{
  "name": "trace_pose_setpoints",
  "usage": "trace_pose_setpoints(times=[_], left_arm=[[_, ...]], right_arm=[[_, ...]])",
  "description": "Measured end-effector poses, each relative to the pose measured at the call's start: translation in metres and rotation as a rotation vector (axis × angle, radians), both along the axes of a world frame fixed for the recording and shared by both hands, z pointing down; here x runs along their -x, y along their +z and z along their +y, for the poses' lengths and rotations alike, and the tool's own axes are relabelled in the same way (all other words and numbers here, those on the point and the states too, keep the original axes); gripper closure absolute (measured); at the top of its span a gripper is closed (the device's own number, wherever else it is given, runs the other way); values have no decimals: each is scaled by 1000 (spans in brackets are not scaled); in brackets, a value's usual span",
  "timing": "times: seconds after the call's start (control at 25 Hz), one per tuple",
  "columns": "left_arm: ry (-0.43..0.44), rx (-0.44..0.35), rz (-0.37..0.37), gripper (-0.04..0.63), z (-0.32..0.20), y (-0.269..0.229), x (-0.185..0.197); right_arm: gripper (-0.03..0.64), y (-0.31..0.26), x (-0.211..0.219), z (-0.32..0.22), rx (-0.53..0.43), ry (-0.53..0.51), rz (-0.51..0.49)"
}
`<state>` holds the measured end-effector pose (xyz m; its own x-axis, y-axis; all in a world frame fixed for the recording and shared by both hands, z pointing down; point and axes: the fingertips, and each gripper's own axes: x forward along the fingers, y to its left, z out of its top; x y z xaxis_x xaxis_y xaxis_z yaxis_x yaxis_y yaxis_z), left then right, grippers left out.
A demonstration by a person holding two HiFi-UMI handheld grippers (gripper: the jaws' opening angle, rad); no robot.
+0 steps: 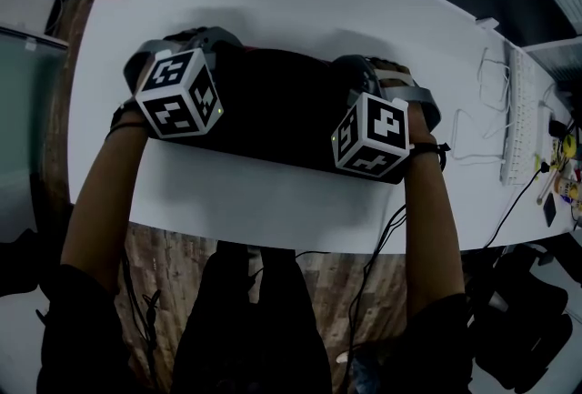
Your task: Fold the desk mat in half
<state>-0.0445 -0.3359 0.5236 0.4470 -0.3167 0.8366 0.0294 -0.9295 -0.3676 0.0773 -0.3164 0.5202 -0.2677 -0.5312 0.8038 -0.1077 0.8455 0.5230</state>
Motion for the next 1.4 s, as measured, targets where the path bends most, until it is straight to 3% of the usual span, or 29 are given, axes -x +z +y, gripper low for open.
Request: trace_pose_setpoints(times=[0.48, 1.08, 1.32, 1.4], left_arm=[[-8, -24, -3, 557, -6, 5, 0], [-40, -108, 2, 467, -16, 1, 0], [-81, -113, 11, 451, -17, -2, 5], [-113, -107, 28, 451, -19, -5, 9]], right_arm=[[565, 2, -1, -6, -90, -10, 24], [537, -1, -4, -9, -111, 37, -17], [494, -5, -6, -12, -134, 78, -12], [523, -9, -10, -16, -150, 115, -21]])
